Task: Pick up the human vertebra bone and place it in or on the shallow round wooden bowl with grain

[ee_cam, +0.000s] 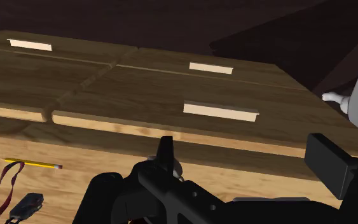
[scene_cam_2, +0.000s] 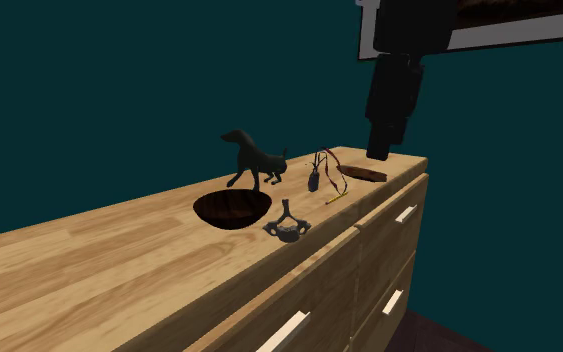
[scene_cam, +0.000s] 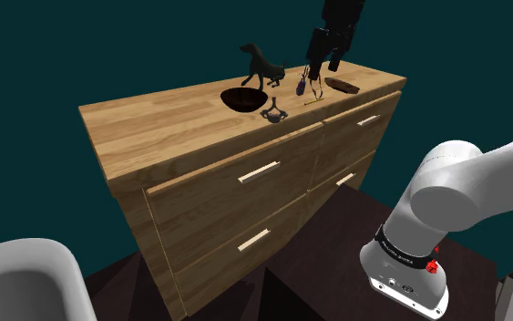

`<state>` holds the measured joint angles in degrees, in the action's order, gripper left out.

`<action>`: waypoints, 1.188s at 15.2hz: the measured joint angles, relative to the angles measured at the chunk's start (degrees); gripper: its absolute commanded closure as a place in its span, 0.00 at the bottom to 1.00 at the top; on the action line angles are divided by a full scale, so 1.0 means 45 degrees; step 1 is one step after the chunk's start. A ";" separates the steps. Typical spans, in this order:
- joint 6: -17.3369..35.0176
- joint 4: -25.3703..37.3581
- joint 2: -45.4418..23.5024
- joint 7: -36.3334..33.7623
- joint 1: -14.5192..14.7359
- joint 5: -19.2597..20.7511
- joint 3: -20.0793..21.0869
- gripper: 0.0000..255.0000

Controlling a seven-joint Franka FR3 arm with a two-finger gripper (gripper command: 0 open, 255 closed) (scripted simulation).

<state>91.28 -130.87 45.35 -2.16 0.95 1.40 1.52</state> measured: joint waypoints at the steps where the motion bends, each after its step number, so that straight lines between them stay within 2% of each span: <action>1: 0.0000 0.0000 0.0000 0.0000 0.0000 0.0000 0.0000 0.00; 9: 0.1746 0.0699 -0.3179 0.0922 -0.0086 0.0530 -0.0455 0.00; 15: 0.2909 0.1862 -0.6111 0.1645 -0.0177 0.0884 -0.0760 0.00; 18: 0.3165 0.2894 -0.7680 0.2028 -0.0233 0.1024 -0.0888 0.00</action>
<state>105.52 -117.85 10.79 6.96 -0.09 6.01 -2.47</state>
